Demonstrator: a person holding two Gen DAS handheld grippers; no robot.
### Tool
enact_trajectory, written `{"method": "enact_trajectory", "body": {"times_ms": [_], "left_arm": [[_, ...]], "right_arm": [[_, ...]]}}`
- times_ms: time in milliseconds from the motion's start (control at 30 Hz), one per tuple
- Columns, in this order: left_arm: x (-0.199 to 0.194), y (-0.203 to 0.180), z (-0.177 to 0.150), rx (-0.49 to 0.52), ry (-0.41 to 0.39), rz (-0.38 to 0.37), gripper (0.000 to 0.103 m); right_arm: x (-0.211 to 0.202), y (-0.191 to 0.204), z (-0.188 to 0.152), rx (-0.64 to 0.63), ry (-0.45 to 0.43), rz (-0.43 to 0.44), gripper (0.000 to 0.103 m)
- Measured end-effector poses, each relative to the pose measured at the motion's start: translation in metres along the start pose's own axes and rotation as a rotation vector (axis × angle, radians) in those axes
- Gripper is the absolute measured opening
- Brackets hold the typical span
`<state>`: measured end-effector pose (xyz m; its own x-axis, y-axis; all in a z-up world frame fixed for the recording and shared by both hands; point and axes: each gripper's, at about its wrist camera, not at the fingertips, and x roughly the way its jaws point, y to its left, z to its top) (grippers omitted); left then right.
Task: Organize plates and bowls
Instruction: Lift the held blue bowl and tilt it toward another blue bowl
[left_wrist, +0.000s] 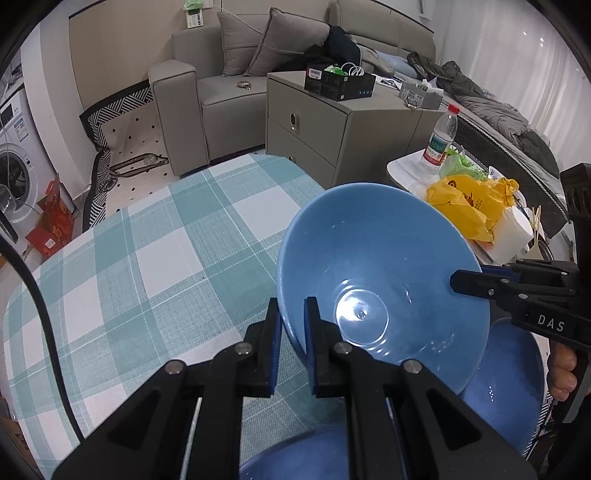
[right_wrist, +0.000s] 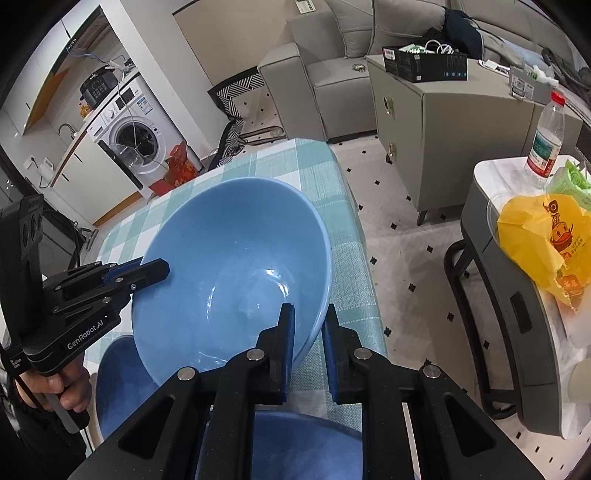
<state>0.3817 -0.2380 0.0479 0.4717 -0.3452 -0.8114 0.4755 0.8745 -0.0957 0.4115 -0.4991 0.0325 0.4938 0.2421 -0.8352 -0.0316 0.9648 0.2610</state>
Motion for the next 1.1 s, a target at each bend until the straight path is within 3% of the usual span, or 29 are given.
{"method": "enact_trajectory", "body": {"times_ms": [467, 1100], "left_arm": [[-0.053, -0.004, -0.001, 0.006, -0.084, 0.012, 0.009], [-0.118, -0.005, -0.031, -0.004, -0.172, 0.042, 0.009]], "right_arm": [[-0.053, 0.028, -0.004, -0.051, -0.081, -0.015, 0.015], [-0.105, 0.072, -0.033, -0.125, -0.146, 0.007, 0.015]]}}
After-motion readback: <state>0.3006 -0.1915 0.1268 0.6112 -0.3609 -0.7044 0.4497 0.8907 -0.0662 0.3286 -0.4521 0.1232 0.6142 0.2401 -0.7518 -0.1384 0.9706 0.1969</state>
